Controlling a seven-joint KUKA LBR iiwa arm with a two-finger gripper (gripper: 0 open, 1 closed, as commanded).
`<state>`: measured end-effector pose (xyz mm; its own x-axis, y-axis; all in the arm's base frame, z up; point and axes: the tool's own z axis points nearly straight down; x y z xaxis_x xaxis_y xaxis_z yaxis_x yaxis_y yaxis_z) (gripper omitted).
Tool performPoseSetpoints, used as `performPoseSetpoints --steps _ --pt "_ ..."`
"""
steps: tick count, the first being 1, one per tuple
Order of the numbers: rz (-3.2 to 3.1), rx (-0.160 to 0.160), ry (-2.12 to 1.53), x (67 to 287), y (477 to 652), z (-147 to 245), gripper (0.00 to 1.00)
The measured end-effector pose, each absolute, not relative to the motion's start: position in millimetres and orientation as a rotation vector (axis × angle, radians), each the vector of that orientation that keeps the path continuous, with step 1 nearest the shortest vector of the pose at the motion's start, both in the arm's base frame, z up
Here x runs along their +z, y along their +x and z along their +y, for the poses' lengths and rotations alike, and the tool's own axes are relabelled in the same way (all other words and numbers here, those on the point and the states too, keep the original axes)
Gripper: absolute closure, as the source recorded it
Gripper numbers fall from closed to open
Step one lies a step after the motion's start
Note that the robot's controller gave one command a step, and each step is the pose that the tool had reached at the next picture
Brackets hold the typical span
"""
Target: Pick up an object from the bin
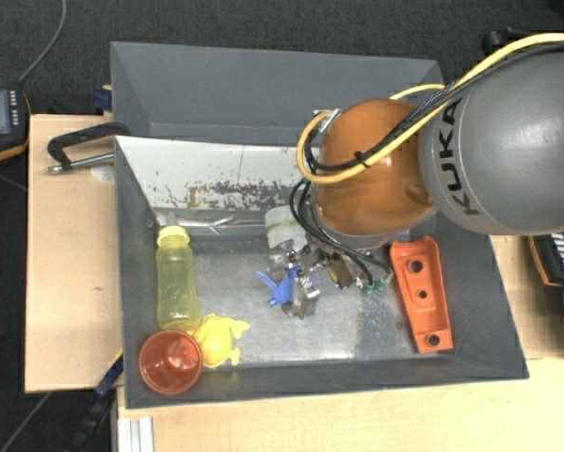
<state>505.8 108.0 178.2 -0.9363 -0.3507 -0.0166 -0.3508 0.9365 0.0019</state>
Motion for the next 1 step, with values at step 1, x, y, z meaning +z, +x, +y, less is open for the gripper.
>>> performPoseSetpoints --steps 1 --pt "3.076 0.008 -0.557 178.2 505.8 108.0 1.0"
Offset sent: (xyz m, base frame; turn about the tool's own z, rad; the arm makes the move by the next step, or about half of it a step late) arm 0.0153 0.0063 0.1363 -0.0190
